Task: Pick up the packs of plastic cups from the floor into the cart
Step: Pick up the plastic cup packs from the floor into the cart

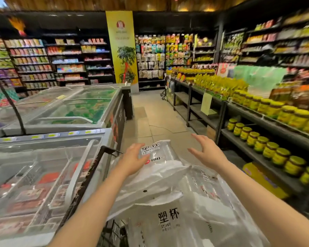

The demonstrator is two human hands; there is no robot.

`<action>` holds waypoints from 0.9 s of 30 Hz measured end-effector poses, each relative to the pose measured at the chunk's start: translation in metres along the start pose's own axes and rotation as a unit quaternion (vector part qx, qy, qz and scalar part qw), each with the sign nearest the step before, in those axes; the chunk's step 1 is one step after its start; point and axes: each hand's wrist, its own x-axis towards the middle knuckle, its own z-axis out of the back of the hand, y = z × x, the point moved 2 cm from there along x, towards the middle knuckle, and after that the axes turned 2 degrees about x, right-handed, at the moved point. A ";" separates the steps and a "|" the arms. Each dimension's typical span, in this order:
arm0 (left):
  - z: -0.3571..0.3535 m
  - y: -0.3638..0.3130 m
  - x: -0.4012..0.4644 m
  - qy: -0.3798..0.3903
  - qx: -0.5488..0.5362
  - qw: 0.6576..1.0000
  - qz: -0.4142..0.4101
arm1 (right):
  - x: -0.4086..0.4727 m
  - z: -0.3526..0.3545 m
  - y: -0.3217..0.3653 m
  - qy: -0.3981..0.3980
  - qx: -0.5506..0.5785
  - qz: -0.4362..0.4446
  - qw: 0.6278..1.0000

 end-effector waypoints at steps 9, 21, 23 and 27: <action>-0.085 -0.170 0.033 0.058 -0.031 0.980 -0.190 | -0.121 0.089 -0.118 -0.103 -0.101 -0.161 0.976; -0.227 -0.442 -0.053 0.112 -0.040 0.899 -0.421 | -0.370 0.249 -0.270 -0.197 -0.172 -0.377 0.888; -0.250 -0.490 -0.079 0.117 -0.048 0.888 -0.442 | -0.414 0.279 -0.290 -0.204 -0.203 -0.397 0.871; -0.296 -0.573 -0.130 0.132 -0.060 0.870 -0.471 | -0.499 0.329 -0.327 -0.200 -0.222 -0.444 0.845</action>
